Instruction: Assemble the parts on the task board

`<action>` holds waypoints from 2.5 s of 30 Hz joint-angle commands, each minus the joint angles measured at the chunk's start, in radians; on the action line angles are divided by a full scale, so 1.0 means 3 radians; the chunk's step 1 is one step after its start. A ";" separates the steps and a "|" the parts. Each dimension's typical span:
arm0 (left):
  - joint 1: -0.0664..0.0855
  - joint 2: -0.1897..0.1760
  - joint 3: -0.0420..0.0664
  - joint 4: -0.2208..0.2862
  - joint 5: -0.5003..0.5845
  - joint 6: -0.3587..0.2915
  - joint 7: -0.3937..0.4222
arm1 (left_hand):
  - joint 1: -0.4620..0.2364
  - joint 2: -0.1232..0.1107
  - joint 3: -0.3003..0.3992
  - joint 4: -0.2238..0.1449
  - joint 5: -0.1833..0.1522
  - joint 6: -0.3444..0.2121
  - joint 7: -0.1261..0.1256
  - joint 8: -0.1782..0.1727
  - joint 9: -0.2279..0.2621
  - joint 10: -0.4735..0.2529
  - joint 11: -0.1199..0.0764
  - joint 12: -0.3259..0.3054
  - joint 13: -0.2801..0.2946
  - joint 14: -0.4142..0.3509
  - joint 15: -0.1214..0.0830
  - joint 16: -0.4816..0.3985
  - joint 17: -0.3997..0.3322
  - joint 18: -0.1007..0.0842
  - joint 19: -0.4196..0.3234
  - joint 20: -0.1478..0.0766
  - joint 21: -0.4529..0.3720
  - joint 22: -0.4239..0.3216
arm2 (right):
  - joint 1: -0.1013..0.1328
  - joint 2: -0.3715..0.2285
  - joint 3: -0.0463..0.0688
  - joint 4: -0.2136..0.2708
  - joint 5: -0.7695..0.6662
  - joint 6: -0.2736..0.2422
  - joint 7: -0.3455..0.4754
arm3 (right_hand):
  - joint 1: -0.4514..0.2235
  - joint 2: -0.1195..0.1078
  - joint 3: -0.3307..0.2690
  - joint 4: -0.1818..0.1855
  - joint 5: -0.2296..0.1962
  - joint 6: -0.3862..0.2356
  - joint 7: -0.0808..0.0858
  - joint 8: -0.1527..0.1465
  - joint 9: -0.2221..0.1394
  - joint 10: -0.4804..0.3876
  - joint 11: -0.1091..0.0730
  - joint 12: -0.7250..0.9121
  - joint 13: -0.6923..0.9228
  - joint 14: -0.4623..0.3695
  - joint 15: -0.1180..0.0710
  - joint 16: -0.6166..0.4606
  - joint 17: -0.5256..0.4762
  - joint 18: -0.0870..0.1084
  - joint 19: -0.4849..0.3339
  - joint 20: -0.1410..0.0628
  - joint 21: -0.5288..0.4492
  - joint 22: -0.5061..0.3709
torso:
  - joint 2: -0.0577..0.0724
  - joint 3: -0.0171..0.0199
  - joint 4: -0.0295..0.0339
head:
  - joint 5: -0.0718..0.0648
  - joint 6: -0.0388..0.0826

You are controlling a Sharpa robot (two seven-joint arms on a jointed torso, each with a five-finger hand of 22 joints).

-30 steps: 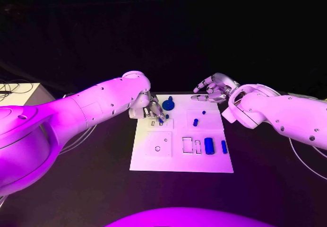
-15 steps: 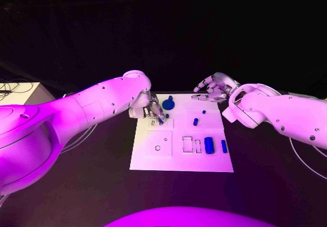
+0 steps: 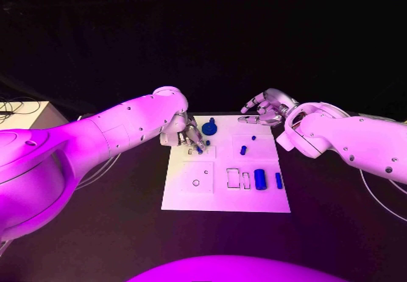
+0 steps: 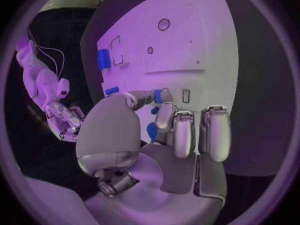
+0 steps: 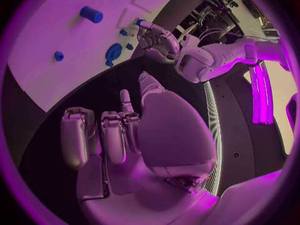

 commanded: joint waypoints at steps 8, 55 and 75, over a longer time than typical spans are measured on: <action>-0.0005 0.0006 -0.0050 -0.0007 -0.0080 0.0067 -0.0001 | 0.0011 0.0030 0.0723 -0.0753 0.0017 0.0001 -0.0025 -0.0022 0.0005 0.0015 0.0007 0.0010 -0.0008 0.0347 -0.0009 0.0011 0.0876 -0.0061 0.0025 0.0006 0.0019 0.0222 | -0.0002 0.0002 0.0001 0.0004 -0.0034 0.0007 0.0031 | -0.0018 -0.0001 0.0016 -0.0002 0.0014 -0.0023 0.0000 0.0009 0.0012 0.0262 0.0002 -0.0016 0.0791 0.0354 -0.0005 0.0014 0.0876 0.0036 0.0195 -0.0016 -0.0009 0.0553 | -0.0004 0.0000 0.0000 | 0.0001 -0.0010; -0.0034 0.0147 -0.0110 -0.0135 0.0031 0.0039 -0.0010 | -0.0019 0.0048 0.0693 -0.0738 0.0021 0.0004 -0.0022 -0.0036 0.0012 0.0013 0.0011 0.0005 -0.0014 0.0347 -0.0006 0.0011 0.0876 -0.0061 0.0026 0.0006 0.0020 0.0225 | -0.0002 0.0011 0.0001 0.0011 -0.0088 0.0012 0.0032 | -0.0018 -0.0001 0.0016 -0.0002 0.0014 -0.0023 0.0000 0.0009 0.0012 0.0262 0.0002 -0.0016 0.0791 0.0354 -0.0005 0.0014 0.0876 0.0036 0.0195 -0.0016 -0.0009 0.0553 | -0.0007 0.0002 0.0000 | -0.0006 -0.0044; -0.0035 0.0139 -0.0112 -0.0135 0.0113 -0.0146 0.0003 | -0.0199 0.0151 0.0340 -0.0587 -0.0027 0.0073 -0.0065 -0.0083 0.0053 0.0058 -0.0016 0.0039 0.0035 0.0347 -0.0023 0.0011 0.0876 -0.0058 0.0020 -0.0003 0.0009 0.0216 | -0.0002 0.0012 0.0001 0.0006 -0.0099 0.0007 0.0036 | -0.0018 -0.0001 0.0016 -0.0002 0.0014 -0.0023 0.0000 0.0009 0.0012 0.0262 0.0002 -0.0016 0.0791 0.0354 -0.0005 0.0014 0.0876 0.0036 0.0195 -0.0016 -0.0009 0.0553 | -0.0004 -0.0002 0.0004 | -0.0017 -0.0039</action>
